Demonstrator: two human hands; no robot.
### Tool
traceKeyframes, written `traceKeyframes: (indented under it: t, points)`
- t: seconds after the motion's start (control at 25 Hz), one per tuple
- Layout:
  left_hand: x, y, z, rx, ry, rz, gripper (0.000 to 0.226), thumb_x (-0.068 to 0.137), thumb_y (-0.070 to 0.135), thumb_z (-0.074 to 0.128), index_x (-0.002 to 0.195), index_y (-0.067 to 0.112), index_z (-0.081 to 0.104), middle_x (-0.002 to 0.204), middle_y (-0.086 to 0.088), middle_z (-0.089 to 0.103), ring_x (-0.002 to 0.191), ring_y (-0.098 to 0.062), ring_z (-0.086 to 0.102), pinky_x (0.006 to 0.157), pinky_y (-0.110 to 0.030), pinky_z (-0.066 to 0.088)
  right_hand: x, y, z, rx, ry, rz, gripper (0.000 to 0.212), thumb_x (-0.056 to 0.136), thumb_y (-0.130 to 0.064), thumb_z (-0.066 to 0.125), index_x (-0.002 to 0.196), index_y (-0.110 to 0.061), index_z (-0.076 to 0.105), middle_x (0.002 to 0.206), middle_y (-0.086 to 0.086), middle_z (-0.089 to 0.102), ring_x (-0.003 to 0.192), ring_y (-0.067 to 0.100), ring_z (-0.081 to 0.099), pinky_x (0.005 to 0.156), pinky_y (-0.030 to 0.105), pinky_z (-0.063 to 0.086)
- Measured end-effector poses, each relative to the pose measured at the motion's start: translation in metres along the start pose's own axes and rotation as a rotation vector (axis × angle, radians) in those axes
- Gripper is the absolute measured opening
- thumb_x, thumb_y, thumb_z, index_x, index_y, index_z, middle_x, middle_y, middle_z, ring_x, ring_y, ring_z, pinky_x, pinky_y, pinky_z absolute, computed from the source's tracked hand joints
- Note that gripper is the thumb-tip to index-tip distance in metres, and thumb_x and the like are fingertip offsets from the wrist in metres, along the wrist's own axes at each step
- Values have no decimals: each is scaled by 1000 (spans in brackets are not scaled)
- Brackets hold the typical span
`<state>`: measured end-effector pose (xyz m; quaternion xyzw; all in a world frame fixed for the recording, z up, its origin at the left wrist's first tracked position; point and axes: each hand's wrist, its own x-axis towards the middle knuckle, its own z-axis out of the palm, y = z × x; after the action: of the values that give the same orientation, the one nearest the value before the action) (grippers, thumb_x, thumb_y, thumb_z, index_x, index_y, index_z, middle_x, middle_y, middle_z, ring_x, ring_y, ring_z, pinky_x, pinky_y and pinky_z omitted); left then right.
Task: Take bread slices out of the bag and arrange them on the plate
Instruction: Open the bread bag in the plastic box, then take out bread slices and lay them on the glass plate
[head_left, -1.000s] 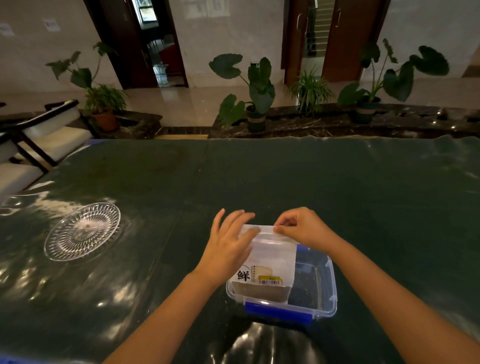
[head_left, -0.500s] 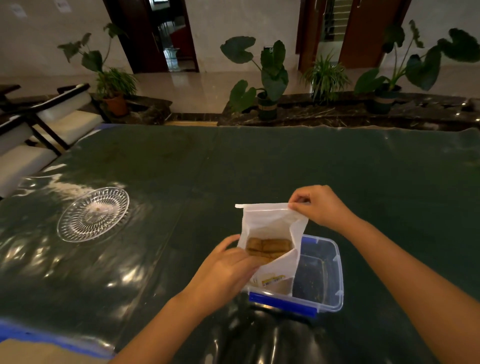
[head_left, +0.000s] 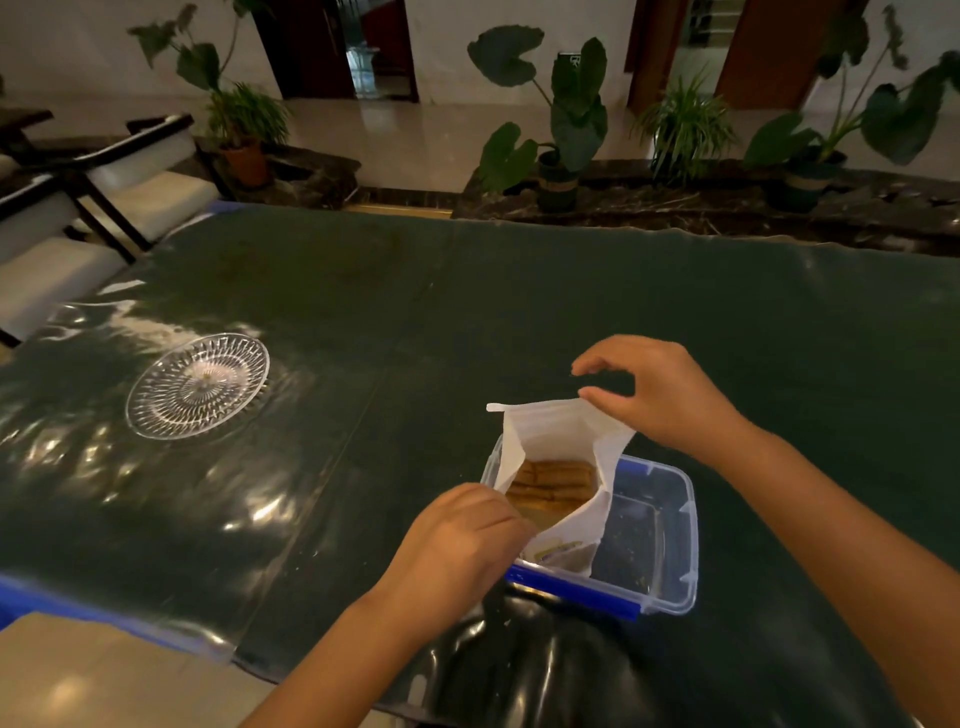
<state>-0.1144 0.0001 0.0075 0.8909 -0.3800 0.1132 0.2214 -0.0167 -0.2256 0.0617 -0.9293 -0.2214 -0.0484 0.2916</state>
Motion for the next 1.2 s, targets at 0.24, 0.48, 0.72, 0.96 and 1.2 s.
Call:
traceKeyframes:
  t: [0.24, 0.48, 0.72, 0.96, 1.2]
  points:
    - [12, 5, -9, -78, 152, -299, 17, 84, 38, 53, 86, 29, 67, 78, 12, 69, 74, 5, 57, 67, -19, 53, -45, -24, 7, -409, -462, -392, 38, 92, -43, 29, 95, -24, 61, 92, -4, 68, 87, 15, 60, 76, 32, 51]
    - [78, -9, -15, 388, -119, -721, 56, 72, 75, 36, 53, 22, 38, 47, 9, 40, 41, -6, 35, 40, -20, 20, -53, -30, 18, -385, -501, -422, 34, 91, -30, 35, 116, -20, 56, 97, 3, 70, 84, 20, 62, 74, 33, 51]
    - [75, -26, -7, 244, -97, -804, 22, 84, 22, 51, 63, 17, 54, 49, 6, 37, 41, -8, 31, 40, -24, 18, -47, -26, 5, -485, -477, -367, 36, 91, -31, 26, 105, -19, 58, 88, 2, 67, 73, 20, 58, 70, 37, 50]
    - [55, -33, -15, -87, -13, -882, 20, 77, 20, 61, 57, 18, 61, 52, -1, 65, 50, -15, 61, 49, -32, 51, -36, -20, -9, -683, -644, -177, 30, 92, -31, 26, 77, -21, 49, 57, -3, 44, 43, 8, 34, 42, 25, 23]
    - [54, -29, -7, -107, -6, -822, 34, 80, 23, 62, 50, 31, 49, 47, 7, 51, 42, -5, 47, 37, -12, 34, 12, -49, 28, -325, -642, 55, 22, 90, -24, 53, 109, -16, 60, 104, 7, 65, 91, 21, 62, 84, 35, 53]
